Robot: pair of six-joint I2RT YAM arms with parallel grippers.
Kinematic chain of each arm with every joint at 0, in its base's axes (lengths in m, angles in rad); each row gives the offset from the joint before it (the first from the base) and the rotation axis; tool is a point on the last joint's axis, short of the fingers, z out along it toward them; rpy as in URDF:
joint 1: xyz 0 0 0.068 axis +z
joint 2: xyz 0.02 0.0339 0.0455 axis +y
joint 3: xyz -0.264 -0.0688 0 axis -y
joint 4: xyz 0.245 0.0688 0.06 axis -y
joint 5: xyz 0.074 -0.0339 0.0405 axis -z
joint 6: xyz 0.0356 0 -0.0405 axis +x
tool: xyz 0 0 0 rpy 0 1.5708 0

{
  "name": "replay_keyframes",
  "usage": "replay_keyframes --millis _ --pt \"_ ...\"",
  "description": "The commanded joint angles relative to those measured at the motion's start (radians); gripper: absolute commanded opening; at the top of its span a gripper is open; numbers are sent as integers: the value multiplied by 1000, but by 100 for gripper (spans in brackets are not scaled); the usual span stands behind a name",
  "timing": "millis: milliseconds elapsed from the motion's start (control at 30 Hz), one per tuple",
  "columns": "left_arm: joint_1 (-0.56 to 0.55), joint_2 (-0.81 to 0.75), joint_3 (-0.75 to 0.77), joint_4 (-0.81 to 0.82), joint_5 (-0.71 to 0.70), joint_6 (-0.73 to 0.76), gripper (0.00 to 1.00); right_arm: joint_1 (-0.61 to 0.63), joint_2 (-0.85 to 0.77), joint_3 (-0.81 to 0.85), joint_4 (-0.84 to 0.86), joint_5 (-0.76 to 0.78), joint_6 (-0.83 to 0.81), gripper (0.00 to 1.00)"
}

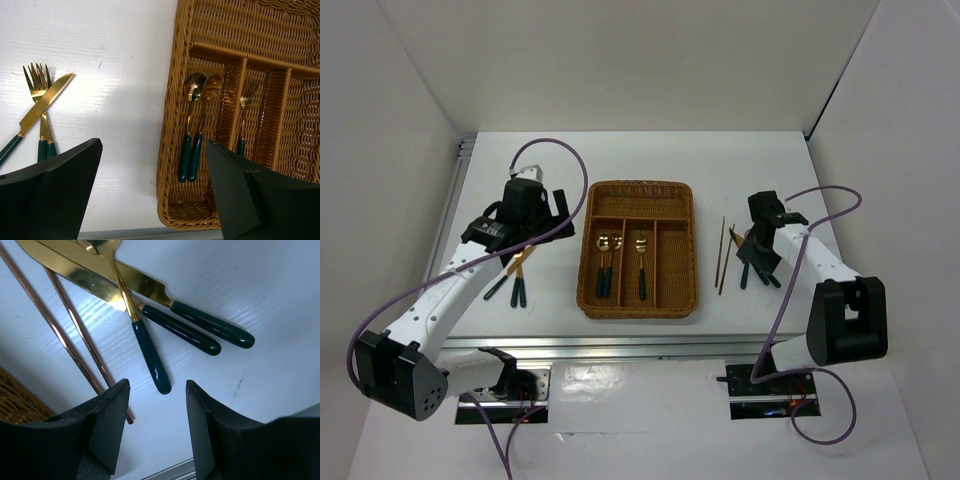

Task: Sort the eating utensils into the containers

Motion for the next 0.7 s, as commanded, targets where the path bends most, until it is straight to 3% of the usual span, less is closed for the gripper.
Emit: replay_keyframes --millis 0,533,667 --pt "13 1 -7 25 9 7 100 -15 14 -16 40 -44 -54 56" --pt "49 49 -7 43 48 7 100 -25 167 -15 82 -86 -93 55" --pt "59 49 -7 43 57 7 100 -25 215 5 73 -86 -93 50"
